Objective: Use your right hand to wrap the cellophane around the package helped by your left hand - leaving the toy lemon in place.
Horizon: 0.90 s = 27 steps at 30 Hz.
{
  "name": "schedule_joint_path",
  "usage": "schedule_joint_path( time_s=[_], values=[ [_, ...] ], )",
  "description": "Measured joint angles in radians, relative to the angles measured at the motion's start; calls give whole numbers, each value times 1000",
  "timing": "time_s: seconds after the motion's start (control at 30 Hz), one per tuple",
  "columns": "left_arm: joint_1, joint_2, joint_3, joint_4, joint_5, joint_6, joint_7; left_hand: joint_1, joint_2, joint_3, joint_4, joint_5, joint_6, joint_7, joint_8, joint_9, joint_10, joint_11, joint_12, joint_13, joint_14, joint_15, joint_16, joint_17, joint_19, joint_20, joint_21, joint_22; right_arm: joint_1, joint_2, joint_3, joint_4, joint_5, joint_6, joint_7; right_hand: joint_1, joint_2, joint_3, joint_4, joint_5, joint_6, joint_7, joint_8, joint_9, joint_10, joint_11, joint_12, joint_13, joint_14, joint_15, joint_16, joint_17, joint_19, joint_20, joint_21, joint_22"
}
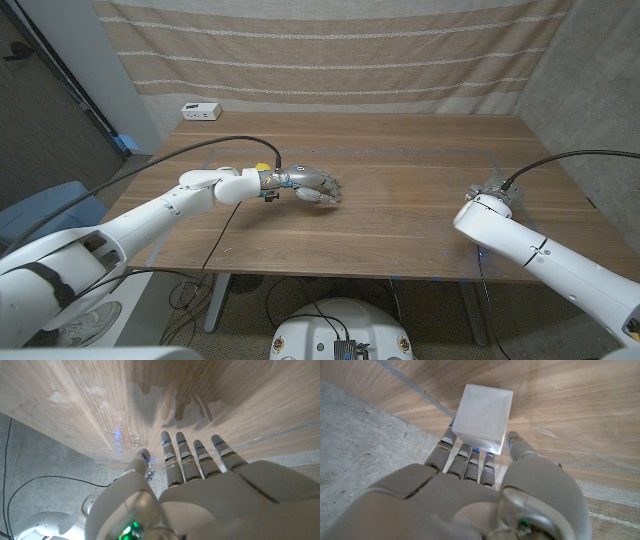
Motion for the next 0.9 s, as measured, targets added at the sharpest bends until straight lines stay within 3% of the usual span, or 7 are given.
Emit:
schedule_joint_path(
  time_s=[0.07,0.17,0.33,0.47,0.5,0.6,0.9],
  values=[
    [-2,-1,1,2,0,0,0,-7,3,0,0,0,-4,-4,-1,0,0,0,-4,0,-3,-3,-2,0,0,0,0,0,0,0,0,0,26,0,-41,68,-7,60,11,4,67,-5,4,2,53,-10,0,0,24,23,22,18,38,-32,25,5],
    [-5,-3,4,5,-11,8,-23,-13,-3,-3,3,0,-15,-1,-8,0,-7,3,-7,0,-7,0,-2,0,0,0,0,0,40,-9,-58,26,65,0,-113,153,-35,128,-1,10,156,-19,7,2,127,-27,11,2,65,54,41,25,73,-36,65,15],
    [-6,-4,7,5,-17,15,-34,-14,-4,-5,5,0,-29,-3,-12,0,-9,2,-11,0,-12,-5,-6,0,0,0,0,0,69,-17,-99,44,138,0,-233,233,-115,125,-9,14,260,-30,11,4,220,-41,18,5,162,57,48,12,97,-46,133,41],
    [-6,-2,7,0,-22,23,-45,-22,-11,-7,7,0,-38,-2,-12,0,-13,-2,-11,0,-18,0,-6,0,-3,2,-7,0,81,-17,-122,59,160,-1,-305,267,-148,117,-22,3,299,-28,11,7,254,-38,18,5,207,32,48,1,102,-52,168,52],
    [-6,-2,7,-1,-22,23,-45,-27,-6,-7,7,0,-38,-2,-16,0,-18,0,-11,0,-18,0,-6,0,-4,4,-7,0,81,-17,-122,59,158,-1,-318,268,-149,131,-41,0,303,-26,11,7,259,-40,18,5,214,31,48,-2,104,-53,173,54],
    [-5,-1,7,-4,-24,30,-52,-27,-6,-7,7,0,-41,-5,-16,0,-20,2,-11,0,-18,0,-6,0,-4,4,-7,0,73,-3,-124,67,136,-1,-347,277,-158,133,-51,-2,312,-25,11,7,267,-36,18,5,236,14,43,-4,104,-54,184,57],
    [-2,2,8,-15,-31,38,-70,-33,-11,-7,15,0,-39,-3,-16,0,-10,1,-19,0,-5,-3,-3,-3,-4,4,-7,0,17,22,-106,57,-24,40,-391,291,-173,129,-55,-2,325,-25,11,7,276,-38,18,5,269,-19,34,-13,104,-53,196,62]
  ],
)
